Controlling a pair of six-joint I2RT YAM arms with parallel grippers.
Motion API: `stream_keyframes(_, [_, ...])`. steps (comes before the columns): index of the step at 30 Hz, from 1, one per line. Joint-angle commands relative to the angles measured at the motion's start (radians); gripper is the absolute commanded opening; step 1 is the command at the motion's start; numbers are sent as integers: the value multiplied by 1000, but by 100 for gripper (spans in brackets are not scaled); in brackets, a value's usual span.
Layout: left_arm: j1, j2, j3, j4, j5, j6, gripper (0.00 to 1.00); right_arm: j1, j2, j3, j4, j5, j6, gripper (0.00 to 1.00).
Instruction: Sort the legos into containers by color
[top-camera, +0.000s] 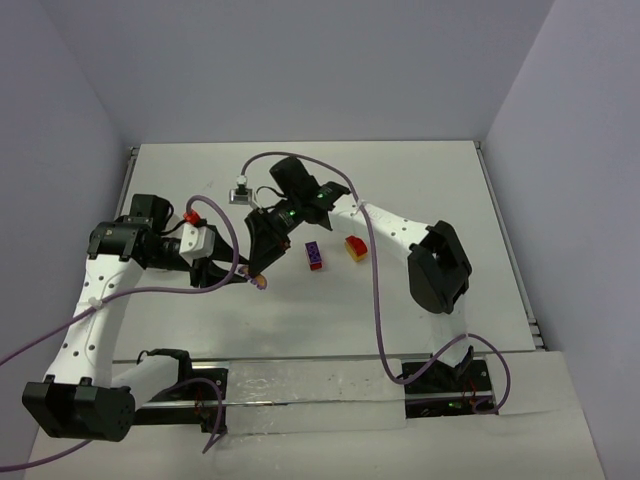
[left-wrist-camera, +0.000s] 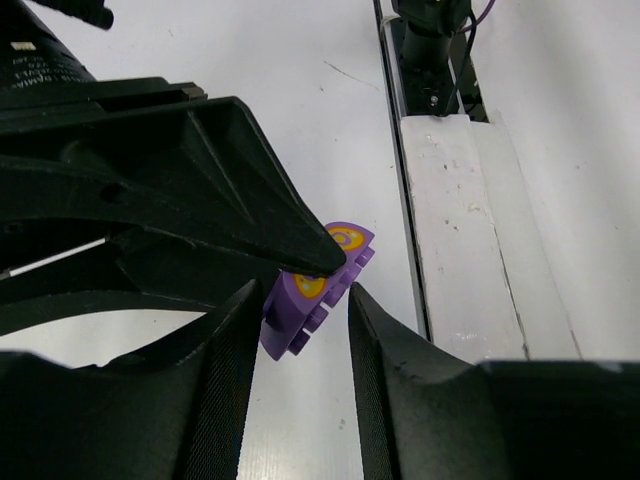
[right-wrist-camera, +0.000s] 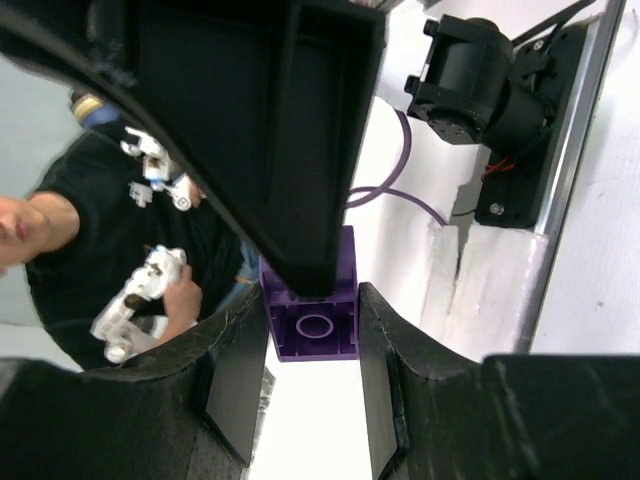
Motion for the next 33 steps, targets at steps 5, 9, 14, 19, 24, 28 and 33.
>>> stream_keyframes(5, [-30,-1,15,-32,27,0,46,6,-63,-153,620,-79,483,0])
stream_keyframes(9, [-35,-3,4,-32,3,7,33,9,-18,-262,1561,-78,1242,0])
stream_keyframes(14, [-37,-12,-15,-32,-8,10,45,11,116,-177,2076,-84,1740,0])
stream_keyframes(19, [-37,-18,-22,-32,-14,5,54,17,99,-184,2047,-88,1701,0])
stream_keyframes(24, [-37,-10,-22,-30,-1,1,35,19,90,-196,2046,-91,1694,0])
stream_keyframes(28, [-37,-7,-19,-30,12,-19,23,17,83,-202,2046,-94,1683,0])
stream_keyframes(33, [-37,-8,-15,-30,27,-54,0,17,86,-202,2044,-105,1685,27])
